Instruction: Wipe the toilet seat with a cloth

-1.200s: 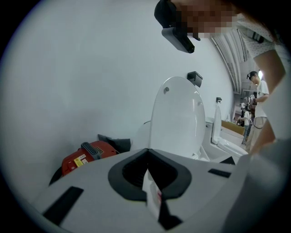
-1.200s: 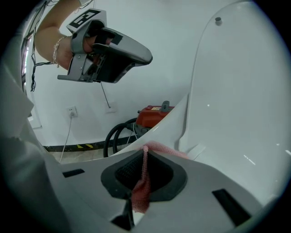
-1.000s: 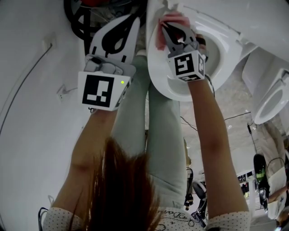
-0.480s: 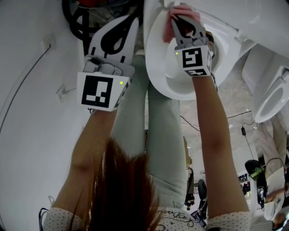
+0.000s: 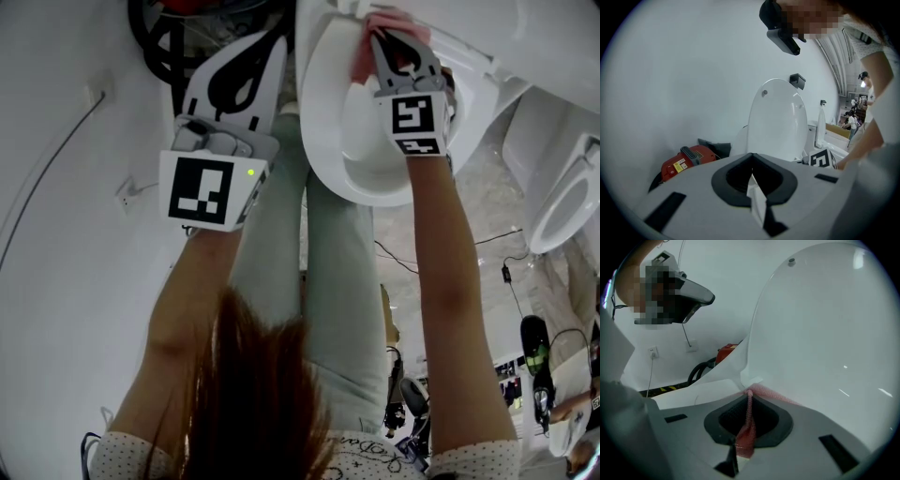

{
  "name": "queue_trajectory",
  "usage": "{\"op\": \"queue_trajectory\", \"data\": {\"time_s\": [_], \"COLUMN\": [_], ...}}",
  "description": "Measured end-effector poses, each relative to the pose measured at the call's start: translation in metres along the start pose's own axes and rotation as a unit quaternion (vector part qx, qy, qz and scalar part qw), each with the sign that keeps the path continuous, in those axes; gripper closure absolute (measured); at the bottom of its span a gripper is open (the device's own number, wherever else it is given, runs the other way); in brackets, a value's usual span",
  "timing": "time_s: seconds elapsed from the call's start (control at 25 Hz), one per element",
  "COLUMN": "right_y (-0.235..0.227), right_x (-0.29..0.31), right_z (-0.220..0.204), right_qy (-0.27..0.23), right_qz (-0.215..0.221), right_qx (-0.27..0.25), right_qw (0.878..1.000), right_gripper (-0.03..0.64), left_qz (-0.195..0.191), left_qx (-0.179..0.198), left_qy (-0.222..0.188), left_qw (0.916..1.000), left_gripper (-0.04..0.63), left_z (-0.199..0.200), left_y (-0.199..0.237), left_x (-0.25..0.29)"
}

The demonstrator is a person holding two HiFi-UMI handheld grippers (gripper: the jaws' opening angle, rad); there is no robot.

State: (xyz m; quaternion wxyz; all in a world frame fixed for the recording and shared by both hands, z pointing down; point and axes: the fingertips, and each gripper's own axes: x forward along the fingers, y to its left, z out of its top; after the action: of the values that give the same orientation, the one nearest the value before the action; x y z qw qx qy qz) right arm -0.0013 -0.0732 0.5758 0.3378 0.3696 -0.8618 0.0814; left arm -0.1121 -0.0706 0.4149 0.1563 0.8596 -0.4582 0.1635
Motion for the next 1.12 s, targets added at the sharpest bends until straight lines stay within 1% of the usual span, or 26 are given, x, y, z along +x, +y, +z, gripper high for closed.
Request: {"op": "queue_trajectory", "data": {"time_s": [0.32, 0.84, 1.04, 1.12], "right_y": [-0.030, -0.064, -0.079, -0.082], "right_x": [-0.024, -0.051, -0.065, -0.071], "right_z": [-0.016, -0.051, -0.068, -0.074], "right_qy": [0.013, 0.047, 0.060, 0.064], "right_qz": [-0.019, -0.038, -0.064, -0.074], "right_qx": [0.027, 0.060, 0.096, 0.100], "right_qw": [0.999, 0.996, 0.992, 0.990], "right_gripper": [0.583, 0.583, 0.583, 0.583], "left_qz": [-0.001, -0.004, -0.002, -0.004], "left_qx": [0.003, 0.005, 0.008, 0.009], "left_qy": [0.007, 0.011, 0.005, 0.002], "left_qw": [1.0000, 0.9999, 0.9999, 0.9999], "left_gripper": [0.592, 0.592, 0.592, 0.592], "left_z": [0.012, 0.015, 0.018, 0.018], "left_y": [-0.017, -0.032, -0.036, -0.038], "left_x": [0.003, 0.004, -0.002, -0.006]}}
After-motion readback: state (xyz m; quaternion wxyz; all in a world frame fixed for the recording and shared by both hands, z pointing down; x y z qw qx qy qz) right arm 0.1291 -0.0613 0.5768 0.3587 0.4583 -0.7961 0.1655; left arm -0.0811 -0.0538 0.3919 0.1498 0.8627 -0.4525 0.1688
